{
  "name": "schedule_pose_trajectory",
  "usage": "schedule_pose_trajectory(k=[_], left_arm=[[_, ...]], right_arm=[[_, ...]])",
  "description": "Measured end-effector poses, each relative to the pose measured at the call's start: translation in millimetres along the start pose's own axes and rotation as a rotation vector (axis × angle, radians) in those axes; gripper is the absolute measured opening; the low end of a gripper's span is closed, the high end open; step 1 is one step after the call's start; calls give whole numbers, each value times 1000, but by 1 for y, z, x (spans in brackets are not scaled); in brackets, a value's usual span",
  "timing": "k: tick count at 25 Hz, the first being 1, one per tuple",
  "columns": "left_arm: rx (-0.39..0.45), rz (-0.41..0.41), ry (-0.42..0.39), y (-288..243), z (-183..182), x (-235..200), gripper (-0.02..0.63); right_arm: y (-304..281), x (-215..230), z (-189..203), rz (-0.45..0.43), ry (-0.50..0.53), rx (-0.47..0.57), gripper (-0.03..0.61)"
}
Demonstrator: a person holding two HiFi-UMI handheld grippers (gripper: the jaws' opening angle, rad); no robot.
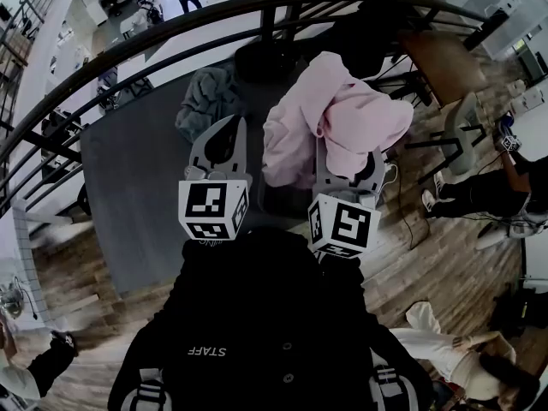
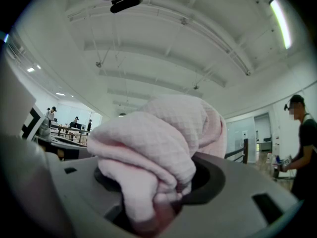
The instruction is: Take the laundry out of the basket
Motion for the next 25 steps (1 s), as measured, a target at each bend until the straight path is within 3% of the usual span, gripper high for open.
schedule_pose_trajectory(k=[25], left_arm=[[-17, 4, 6, -1, 7, 1, 2]], right_arm=[[1, 1, 4, 16, 14, -15, 288]])
Point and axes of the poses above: the fingertips, and each gripper's own axes: y backward along the fingers, x to its right, z out of its underside, the point moved 4 cm from there along y, backward along the fingers, and after that the axes turned 3 degrees about z, right-handed, at the moved point
